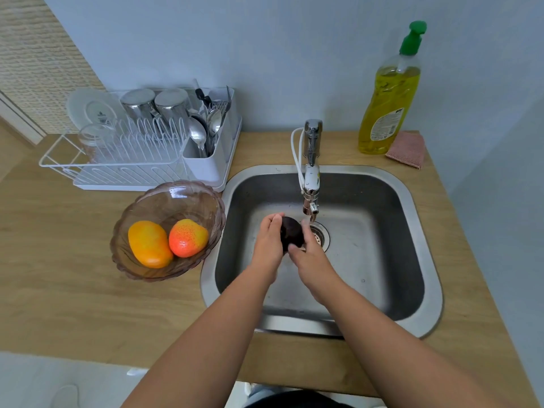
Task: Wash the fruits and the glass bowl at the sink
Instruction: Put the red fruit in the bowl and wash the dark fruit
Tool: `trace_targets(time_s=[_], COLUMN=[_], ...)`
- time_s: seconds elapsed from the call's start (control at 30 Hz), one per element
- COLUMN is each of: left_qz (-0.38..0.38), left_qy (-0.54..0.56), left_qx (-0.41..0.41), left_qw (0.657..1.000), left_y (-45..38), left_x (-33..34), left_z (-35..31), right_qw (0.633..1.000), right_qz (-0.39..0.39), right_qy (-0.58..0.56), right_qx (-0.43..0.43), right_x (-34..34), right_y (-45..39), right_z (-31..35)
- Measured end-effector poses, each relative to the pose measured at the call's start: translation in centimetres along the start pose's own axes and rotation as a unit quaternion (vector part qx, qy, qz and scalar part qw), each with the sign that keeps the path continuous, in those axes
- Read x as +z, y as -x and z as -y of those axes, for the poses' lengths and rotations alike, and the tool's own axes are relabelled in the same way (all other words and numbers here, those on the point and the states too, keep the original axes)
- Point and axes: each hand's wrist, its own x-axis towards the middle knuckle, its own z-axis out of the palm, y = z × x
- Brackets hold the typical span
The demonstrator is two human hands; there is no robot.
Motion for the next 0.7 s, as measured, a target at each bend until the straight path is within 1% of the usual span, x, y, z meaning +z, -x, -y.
trace_targets(time_s=[0.03,0.1,0.17,0.27,0.37,0.43,0.57,0.7], left_qz=[0.0,0.001,-0.011,-0.037,-0.031,-0.032,-0.044,-0.028], left_qy=[0.0,0.008,0.01,-0.054,-0.082,-0.077,-0.107,-0.151], left_qx=[-0.008,0.005,0.037,0.061,0.014,-0.018,-0.01,-0.029], left_qw=[1.0,1.0,0.999,0.996,0.996,0.996,0.993,0.988], left_y=[0.0,0.4,1.0,1.9,2.4,2.8,3.1,3.6], left_x=[-0.2,-0.6,-1.2,-2.1,-2.7,-3.1,-4.3,-5.6], left_z=[-0.3,-0.7,-0.4,0.2,1.0,1.2,1.2,1.4], right_qw=[1.0,1.0,0.999,0.99,0.984,0.985,0.99,0.99], right_qz=[0.013,0.011,-0.011,-0.054,-0.063,-0.061,-0.046,-0.02], right_qy=[0.002,-0.011,-0.038,-0.106,-0.11,-0.101,-0.089,-0.076], right_qx=[0.002,0.005,0.024,0.08,0.123,0.125,0.098,0.116], right_x=[-0.3,-0.8,-1.1,-1.3,-0.9,-0.5,0.1,0.3], right_y=[0.3,0.5,0.4,0.2,0.2,0.2,0.5,0.8], right_z=[-0.2,-0.4,-0.3,-0.4,-1.0,-1.4,-1.8,-2.5])
